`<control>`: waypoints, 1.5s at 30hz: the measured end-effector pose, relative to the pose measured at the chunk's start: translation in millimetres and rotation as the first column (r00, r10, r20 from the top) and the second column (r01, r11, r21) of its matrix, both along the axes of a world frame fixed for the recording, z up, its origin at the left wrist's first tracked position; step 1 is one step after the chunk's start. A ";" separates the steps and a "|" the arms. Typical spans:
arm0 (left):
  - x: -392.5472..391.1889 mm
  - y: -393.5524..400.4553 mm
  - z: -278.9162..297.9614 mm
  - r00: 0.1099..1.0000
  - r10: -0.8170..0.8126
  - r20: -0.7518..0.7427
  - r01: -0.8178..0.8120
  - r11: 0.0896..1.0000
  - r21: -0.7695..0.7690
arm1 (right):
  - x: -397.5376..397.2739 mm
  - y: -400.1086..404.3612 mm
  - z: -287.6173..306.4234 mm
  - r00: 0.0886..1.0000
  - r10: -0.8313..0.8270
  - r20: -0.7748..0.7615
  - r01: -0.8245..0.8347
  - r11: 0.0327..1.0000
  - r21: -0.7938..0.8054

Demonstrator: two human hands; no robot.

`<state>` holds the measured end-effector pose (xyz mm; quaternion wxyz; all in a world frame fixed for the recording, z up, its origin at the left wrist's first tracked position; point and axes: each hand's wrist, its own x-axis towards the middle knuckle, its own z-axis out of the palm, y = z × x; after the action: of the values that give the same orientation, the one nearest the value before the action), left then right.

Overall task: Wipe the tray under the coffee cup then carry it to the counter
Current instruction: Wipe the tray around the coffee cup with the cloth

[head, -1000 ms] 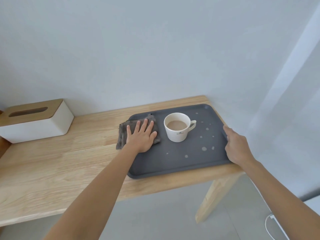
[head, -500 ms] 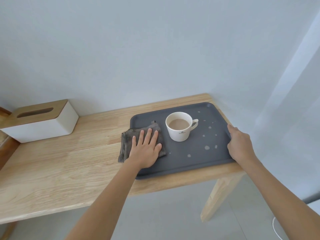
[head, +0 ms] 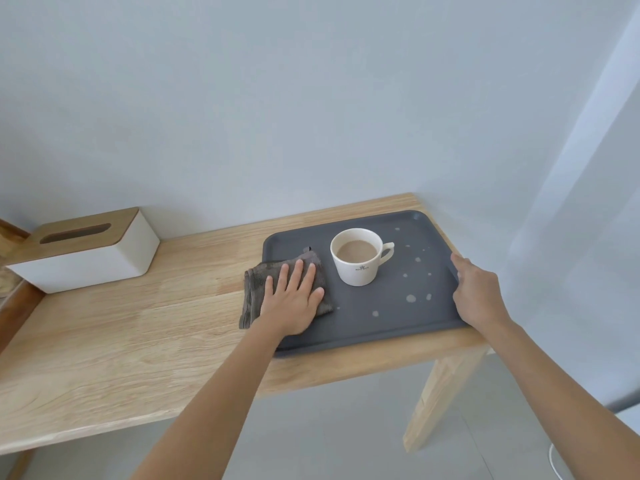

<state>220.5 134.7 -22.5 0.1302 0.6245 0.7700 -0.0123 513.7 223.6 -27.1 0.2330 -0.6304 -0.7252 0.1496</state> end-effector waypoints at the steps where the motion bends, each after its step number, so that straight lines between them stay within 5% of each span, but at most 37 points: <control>1: 0.0 6.9 -0.5 1.000 0.028 0.004 -0.028 1.000 0.009 | -0.4 0.1 -0.1 1.000 -0.002 -0.004 0.002 1.000 -0.002; 14: 45.9 -21.3 -9.7 0.993 0.110 0.045 -0.112 0.993 0.042 | -6.2 -1.3 -1.5 0.998 -0.044 0.048 0.044 0.999 -0.002; 31: 14.2 -68.6 18.4 1.000 0.025 0.017 -0.022 0.980 -0.199 | -2.1 -0.5 -1.4 0.998 0.009 0.063 -0.004 0.997 -0.078; 34: 17.4 -46.5 41.0 0.985 0.028 0.172 -0.028 1.000 -0.006 | -4.8 0.0 -0.3 0.975 0.029 0.221 -0.024 0.999 -0.028; 38: 29.1 -7.7 58.0 0.790 0.005 0.612 -0.149 0.972 0.184 | -24.3 -3.0 25.9 0.958 0.275 -0.079 -0.269 0.960 0.078; 41: 36.5 13.1 44.0 0.768 0.023 0.640 -0.204 0.956 0.210 | -45.1 0.8 45.0 0.873 0.392 -0.290 -0.432 0.898 -0.087; 45: 41.0 26.3 29.8 0.708 0.023 0.705 -0.306 0.911 0.278 | -66.7 15.2 45.8 0.834 0.448 -0.323 -0.511 0.847 -0.146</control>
<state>261.4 161.0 7.4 0.2853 0.5242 0.7071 0.3792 447.1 238.9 18.7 0.2133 -0.4222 -0.7989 0.3715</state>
